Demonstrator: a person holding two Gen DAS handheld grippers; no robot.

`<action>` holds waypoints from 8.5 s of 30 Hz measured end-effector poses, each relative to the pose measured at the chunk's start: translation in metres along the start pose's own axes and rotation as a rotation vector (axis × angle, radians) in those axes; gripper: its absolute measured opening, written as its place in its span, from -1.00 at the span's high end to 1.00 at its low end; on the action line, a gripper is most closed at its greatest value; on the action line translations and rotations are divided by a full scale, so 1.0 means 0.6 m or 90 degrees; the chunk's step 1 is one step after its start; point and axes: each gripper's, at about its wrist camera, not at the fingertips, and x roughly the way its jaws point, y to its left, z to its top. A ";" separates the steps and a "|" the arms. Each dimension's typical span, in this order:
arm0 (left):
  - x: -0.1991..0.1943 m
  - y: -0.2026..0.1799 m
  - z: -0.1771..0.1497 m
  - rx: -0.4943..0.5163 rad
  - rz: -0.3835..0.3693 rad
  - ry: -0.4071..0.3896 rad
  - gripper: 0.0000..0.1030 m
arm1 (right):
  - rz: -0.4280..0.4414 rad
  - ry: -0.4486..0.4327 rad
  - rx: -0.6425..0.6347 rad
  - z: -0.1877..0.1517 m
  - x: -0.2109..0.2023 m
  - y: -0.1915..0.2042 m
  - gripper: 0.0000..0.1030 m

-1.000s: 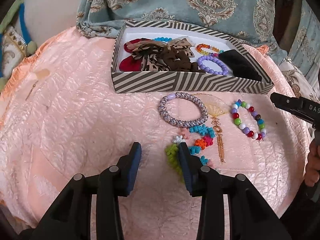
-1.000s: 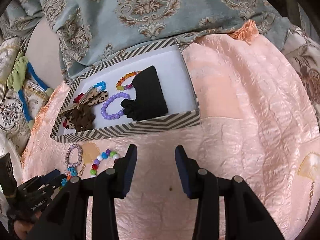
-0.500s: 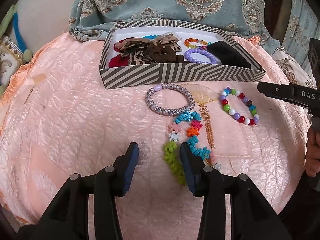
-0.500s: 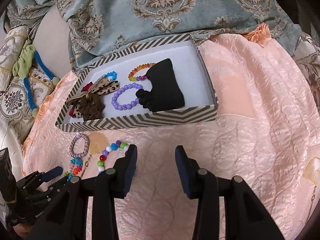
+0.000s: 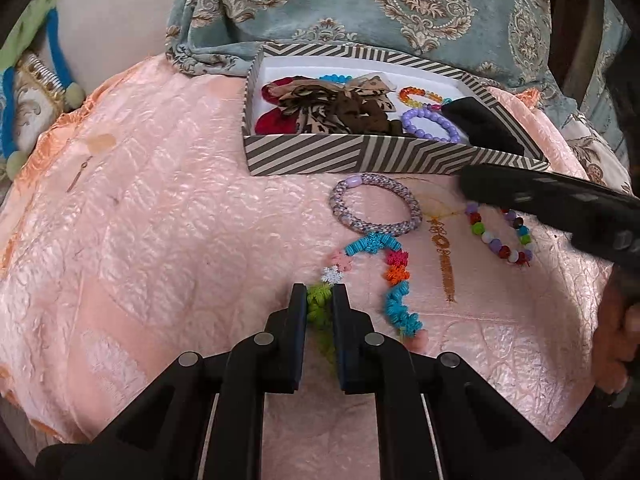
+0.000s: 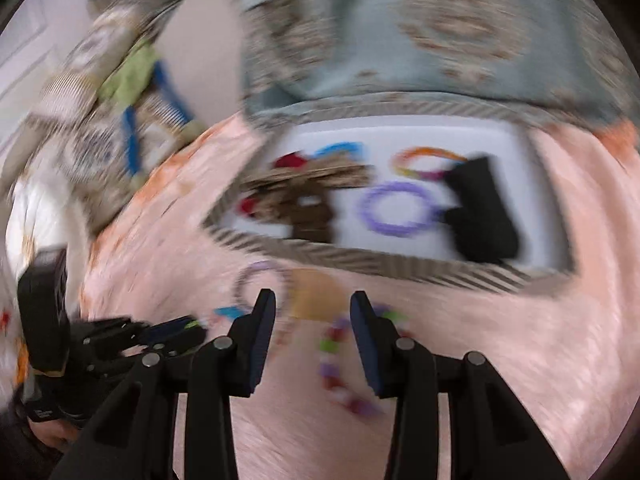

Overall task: Organize jewelry
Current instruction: 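Lower the left gripper onto the green flower bracelet and grasp it, then grasp the grey sparkly bracelet with the right gripper and lift it, then hold the green flower bracelet in the left gripper and grey bracelet in the right, then carry both bracelets over the striped box, then open the left gripper to drop the green bracelet while the right drops the grey bracelet, then grasp the multicolor bead bracelet with both grippers side by side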

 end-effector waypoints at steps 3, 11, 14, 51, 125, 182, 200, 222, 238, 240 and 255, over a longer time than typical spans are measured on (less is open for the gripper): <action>-0.002 0.005 -0.001 -0.007 0.005 0.000 1.00 | -0.028 0.032 -0.032 0.014 0.048 0.028 0.24; 0.002 0.013 0.000 -0.006 0.033 -0.001 1.00 | -0.105 0.084 -0.082 0.008 0.117 0.052 0.41; 0.004 0.007 0.001 -0.002 0.041 -0.007 1.00 | -0.116 0.069 -0.071 0.004 0.100 0.043 0.87; -0.035 0.054 0.020 -0.106 -0.043 -0.086 1.00 | -0.188 -0.022 0.164 -0.075 -0.118 -0.112 0.86; -0.033 0.034 0.016 -0.079 -0.037 -0.083 1.00 | -0.193 -0.011 0.174 -0.076 -0.114 -0.114 0.85; 0.193 -0.084 0.366 -0.062 -0.088 -0.029 1.00 | -0.173 0.011 0.149 0.226 0.099 -0.289 0.86; 0.089 -0.067 0.288 -0.062 -0.097 -0.059 0.91 | -0.218 -0.083 0.132 0.187 -0.013 -0.249 0.39; 0.049 -0.140 0.085 0.036 -0.157 0.032 0.76 | -0.127 0.025 0.141 -0.046 -0.076 -0.113 0.39; 0.078 -0.175 0.063 0.158 -0.062 0.068 0.89 | -0.152 0.116 0.063 -0.057 -0.015 -0.097 0.77; 0.079 -0.172 0.064 0.155 -0.060 0.070 0.97 | -0.167 0.121 0.034 -0.059 -0.010 -0.087 0.77; 0.002 -0.124 0.097 0.072 -0.118 -0.028 1.00 | -0.142 -0.016 0.001 -0.032 -0.087 -0.043 0.85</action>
